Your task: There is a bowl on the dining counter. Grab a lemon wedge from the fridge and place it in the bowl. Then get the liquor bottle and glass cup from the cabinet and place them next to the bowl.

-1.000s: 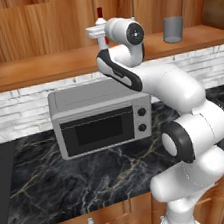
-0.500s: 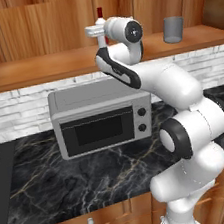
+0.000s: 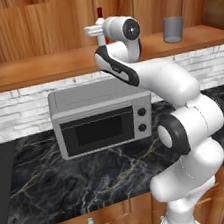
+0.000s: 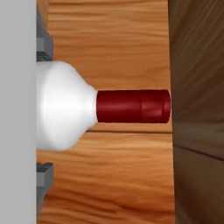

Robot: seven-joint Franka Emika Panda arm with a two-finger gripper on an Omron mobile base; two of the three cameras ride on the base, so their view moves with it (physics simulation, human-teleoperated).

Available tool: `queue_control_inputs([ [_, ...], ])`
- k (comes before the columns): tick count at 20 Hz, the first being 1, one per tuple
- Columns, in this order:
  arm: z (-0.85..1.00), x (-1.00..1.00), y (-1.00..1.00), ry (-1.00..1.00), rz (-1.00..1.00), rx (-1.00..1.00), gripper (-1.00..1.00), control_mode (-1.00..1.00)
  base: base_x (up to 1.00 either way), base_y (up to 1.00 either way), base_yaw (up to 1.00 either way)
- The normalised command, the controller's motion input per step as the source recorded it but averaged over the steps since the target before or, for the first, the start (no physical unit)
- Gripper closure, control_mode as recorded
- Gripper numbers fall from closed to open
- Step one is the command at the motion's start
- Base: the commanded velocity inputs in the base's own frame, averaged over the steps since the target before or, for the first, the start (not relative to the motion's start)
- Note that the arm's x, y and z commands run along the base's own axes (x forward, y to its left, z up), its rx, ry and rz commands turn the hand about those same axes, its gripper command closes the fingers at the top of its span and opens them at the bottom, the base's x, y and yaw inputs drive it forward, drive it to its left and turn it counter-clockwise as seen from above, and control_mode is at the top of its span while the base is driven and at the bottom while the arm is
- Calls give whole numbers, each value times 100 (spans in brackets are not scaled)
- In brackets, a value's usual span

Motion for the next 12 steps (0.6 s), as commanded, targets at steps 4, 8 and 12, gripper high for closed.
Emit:
queue_control_inputs([
  [4, -6, 4, 2, 4, 0, 0, 100, -100, 0, 0, 0],
  [8, -4, 0, 0, 7, 0, 0, 100, -100, 0, 0, 0],
  [12, 0, 0, 0, 1, 0, 0, 100, -100, 0, 0, 0],
])
